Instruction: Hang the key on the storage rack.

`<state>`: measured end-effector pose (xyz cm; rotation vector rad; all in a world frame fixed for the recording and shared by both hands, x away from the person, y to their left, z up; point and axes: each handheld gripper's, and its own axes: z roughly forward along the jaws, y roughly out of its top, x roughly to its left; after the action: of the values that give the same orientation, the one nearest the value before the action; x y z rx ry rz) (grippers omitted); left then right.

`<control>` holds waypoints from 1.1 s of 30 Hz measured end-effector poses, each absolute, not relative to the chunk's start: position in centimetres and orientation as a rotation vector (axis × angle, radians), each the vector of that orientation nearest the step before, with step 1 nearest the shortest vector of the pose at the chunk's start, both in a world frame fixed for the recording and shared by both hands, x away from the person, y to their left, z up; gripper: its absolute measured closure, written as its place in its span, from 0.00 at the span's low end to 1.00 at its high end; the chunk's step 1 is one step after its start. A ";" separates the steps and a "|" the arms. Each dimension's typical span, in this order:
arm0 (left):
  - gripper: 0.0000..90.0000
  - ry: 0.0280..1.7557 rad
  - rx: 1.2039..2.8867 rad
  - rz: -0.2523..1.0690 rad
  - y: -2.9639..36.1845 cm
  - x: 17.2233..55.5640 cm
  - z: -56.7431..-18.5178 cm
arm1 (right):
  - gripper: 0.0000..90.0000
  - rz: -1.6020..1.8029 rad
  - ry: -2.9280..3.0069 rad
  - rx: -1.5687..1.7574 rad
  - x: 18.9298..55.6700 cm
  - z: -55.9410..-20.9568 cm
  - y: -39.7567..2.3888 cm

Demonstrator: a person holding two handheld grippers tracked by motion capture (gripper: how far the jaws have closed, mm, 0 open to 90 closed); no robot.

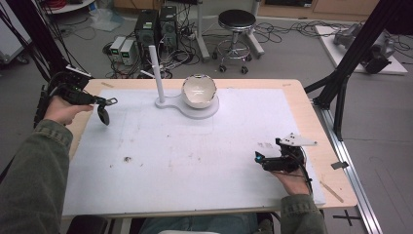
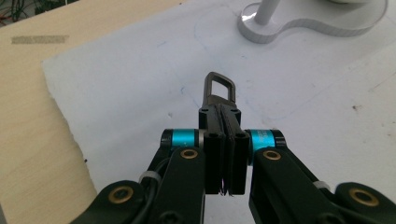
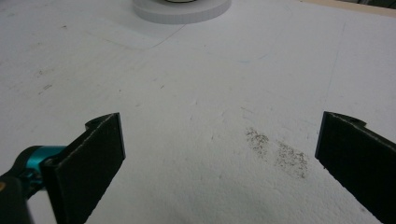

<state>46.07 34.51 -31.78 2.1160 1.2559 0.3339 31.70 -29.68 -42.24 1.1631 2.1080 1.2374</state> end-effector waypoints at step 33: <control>0.98 1.103 2.132 0.387 29.0 46.6 -23.2 | 0.00 1.258 2.120 1.148 31.6 -42.3 -29.8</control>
<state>46.58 28.96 -23.24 2.1325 1.1035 0.3874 31.59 -29.79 -42.28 1.1481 2.1197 1.2584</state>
